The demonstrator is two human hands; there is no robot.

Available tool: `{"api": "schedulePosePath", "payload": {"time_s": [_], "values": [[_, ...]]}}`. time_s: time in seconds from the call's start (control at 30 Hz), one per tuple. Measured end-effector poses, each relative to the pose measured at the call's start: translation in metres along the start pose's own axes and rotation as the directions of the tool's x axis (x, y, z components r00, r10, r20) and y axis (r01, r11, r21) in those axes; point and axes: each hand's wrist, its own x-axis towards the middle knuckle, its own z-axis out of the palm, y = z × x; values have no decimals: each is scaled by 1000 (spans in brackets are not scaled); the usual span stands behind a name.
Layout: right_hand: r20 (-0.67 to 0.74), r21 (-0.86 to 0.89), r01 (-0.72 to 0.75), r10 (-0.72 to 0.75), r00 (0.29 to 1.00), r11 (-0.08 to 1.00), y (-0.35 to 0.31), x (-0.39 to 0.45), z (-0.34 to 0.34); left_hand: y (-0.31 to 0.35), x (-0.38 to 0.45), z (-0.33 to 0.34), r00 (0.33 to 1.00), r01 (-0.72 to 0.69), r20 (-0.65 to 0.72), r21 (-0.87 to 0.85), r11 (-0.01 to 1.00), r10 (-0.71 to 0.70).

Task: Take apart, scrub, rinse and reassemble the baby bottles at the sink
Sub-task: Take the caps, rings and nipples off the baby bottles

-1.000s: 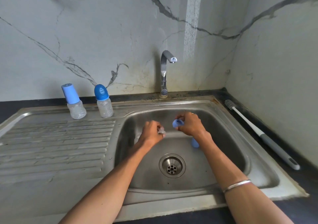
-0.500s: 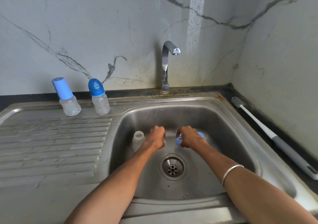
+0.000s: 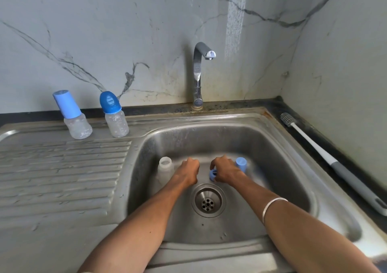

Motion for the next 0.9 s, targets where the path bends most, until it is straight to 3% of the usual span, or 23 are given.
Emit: {"api": "schedulePosePath", "payload": {"time_s": [0.3, 0.57, 0.73, 0.9], "values": [[21, -51, -1, 3, 1000, 999, 5, 1, 6, 4, -2, 4, 1000, 8, 20, 10, 1000, -8], [-2, 33, -34, 34, 999, 999, 1, -4, -16, 13, -10, -16, 997, 0, -71, -19, 1000, -1], [-66, 105, -1, 8, 998, 994, -17, -12, -44, 17, -20, -50, 957, -58, -291, -191, 980, -1], [-235, 231, 101, -45, 971, 968, -55, -30, -73, -5, -58, -95, 813, -169, -579, -323, 931, -54]]}}
